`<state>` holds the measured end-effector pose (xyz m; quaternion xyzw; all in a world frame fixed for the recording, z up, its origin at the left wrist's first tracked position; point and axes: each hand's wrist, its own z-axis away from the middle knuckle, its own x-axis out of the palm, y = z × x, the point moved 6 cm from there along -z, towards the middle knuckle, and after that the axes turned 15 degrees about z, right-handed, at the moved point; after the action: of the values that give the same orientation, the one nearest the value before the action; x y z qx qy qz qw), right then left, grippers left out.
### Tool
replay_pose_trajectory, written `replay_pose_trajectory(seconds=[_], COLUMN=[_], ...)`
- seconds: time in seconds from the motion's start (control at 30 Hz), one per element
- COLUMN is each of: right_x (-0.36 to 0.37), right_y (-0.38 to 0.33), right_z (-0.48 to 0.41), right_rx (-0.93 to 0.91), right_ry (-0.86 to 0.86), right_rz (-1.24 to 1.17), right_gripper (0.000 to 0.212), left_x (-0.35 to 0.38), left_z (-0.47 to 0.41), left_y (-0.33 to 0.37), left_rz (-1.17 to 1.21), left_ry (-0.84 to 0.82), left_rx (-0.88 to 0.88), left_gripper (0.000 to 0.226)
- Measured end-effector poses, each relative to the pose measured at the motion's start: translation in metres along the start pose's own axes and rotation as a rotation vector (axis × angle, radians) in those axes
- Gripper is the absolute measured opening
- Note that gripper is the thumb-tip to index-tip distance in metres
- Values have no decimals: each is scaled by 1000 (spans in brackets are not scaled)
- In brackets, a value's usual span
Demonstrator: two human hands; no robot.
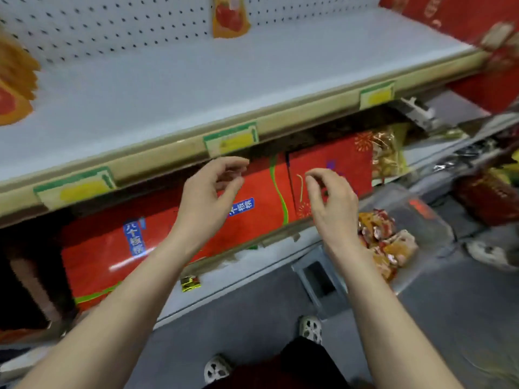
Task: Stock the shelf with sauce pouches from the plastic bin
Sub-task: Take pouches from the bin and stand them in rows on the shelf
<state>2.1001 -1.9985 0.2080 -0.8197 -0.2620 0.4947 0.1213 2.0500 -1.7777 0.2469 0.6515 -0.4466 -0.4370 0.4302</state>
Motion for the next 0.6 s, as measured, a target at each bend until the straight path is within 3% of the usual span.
replay_pose_trajectory(seconds=[0.37, 0.47, 0.6], right_x=[21, 43, 90], right_y=[369, 445, 506], right_z=[101, 94, 81], right_rx=[693, 838, 933], right_ry=[-567, -664, -806], right_rz=[243, 284, 280], right_gripper=[29, 31, 39], left_x=[326, 390, 464], left_z=[5, 0, -25], left_y=[-174, -216, -262], left_rz=[-44, -129, -342], left_ry=[-493, -582, -726], left_rx=[-469, -498, -365], left_gripper=[33, 38, 44])
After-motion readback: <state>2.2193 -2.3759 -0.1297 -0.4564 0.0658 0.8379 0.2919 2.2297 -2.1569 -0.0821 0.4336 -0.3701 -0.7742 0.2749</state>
